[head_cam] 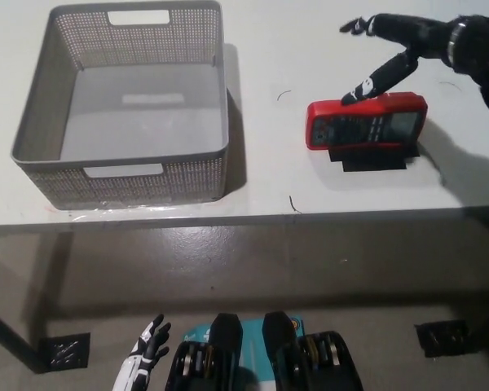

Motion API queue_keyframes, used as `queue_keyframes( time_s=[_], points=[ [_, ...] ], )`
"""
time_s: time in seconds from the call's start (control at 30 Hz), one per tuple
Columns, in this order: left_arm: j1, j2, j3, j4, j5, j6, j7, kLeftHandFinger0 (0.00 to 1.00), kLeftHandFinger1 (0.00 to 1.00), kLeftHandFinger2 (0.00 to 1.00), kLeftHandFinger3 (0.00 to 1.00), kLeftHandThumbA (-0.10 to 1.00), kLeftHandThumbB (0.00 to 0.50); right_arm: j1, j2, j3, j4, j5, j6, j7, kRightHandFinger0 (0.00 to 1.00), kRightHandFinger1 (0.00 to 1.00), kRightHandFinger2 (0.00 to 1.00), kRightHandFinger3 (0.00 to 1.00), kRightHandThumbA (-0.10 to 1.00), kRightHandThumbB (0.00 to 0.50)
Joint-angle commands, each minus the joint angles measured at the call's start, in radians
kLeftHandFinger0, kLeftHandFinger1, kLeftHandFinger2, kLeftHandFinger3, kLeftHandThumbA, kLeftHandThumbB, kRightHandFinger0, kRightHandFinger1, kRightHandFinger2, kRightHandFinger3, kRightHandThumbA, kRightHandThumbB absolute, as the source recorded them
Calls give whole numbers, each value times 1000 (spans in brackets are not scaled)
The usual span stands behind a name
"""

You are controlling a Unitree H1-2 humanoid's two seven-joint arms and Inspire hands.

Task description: Use the right hand to pick up a multimeter on the right side and put it into a container on the left side

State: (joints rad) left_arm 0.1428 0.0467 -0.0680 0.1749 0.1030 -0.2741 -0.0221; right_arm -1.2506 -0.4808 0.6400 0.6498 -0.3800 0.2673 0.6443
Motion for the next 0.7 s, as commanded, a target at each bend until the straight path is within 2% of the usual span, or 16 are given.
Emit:
queue_keyframes(
  time_s=[0.0, 0.1, 0.2, 0.23, 0.33, 0.67],
  points=[
    [15, 9, -9, -9, 2, -63, -5, 1000, 1000, 1000, 1000, 1000, 294, -153, 9, 51, 182, -107, -71, 50, 1000, 1000, 1000, 1000, 999, 500],
    [23, 7, -12, -16, 0, -59, -10, 1000, 1000, 1000, 1000, 1000, 316, -178, 20, 62, 268, -120, -73, 33, 1000, 1000, 1000, 1000, 988, 488],
    [22, 9, -17, -15, 9, -65, -9, 1000, 1000, 1000, 1000, 1000, 289, -202, 26, 69, 335, -136, -97, 16, 1000, 1000, 1000, 1000, 979, 436],
    [23, 13, -17, -18, 3, -66, -15, 1000, 1000, 1000, 1000, 1000, 288, -210, 29, 78, 355, -151, -105, 0, 1000, 1000, 1000, 1000, 979, 467],
    [21, 18, -16, -24, 16, -58, -9, 1000, 1000, 1000, 1000, 1000, 310, -235, 36, 73, 420, -160, -131, -18, 1000, 1000, 1000, 1000, 974, 492],
    [12, 28, -28, -31, 3, -65, -26, 1000, 1000, 1000, 1000, 1000, 302, -254, 36, 55, 486, -174, -157, -30, 1000, 1000, 1000, 1000, 951, 477]
  ],
)
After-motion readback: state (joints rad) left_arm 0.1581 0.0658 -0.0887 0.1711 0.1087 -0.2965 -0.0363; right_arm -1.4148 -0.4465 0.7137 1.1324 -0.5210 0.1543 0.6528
